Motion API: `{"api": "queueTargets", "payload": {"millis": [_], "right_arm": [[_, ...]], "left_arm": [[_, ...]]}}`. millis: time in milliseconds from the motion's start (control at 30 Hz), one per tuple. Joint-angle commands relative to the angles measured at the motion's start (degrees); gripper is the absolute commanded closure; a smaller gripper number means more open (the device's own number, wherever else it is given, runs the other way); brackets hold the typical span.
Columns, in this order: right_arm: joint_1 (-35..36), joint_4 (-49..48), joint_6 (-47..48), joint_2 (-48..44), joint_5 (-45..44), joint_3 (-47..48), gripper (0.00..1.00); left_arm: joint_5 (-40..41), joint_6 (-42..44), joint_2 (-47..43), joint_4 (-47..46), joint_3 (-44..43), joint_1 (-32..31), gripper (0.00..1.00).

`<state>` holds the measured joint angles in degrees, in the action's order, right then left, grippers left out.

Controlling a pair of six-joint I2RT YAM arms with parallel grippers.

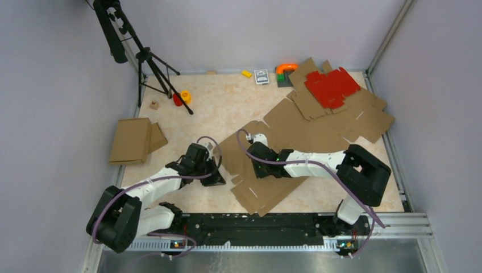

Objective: Fold the paper box

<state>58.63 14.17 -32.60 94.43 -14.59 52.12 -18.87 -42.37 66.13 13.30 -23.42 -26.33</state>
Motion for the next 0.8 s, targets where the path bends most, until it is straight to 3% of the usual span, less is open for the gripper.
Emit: {"api": "queueTargets", "payload": {"millis": [0, 367, 767], "right_arm": [[-0.65, 1.25, -1.31, -3.56, 0.96, -1.49, 1.0], [-0.71, -1.14, -2.34, -2.87, 3.22, -4.93, 1.0], [-0.66, -2.67, -2.16, -2.06, 4.14, -5.36, 1.0]], "left_arm": [[-1.21, -2.53, 0.88, -5.05, 0.67, -2.37, 1.0], [-5.46, -4.36, 7.67, -15.02, -1.46, -5.03, 1.0], [-5.24, -4.86, 11.04, -17.47, -5.01, -5.76, 1.0]]}}
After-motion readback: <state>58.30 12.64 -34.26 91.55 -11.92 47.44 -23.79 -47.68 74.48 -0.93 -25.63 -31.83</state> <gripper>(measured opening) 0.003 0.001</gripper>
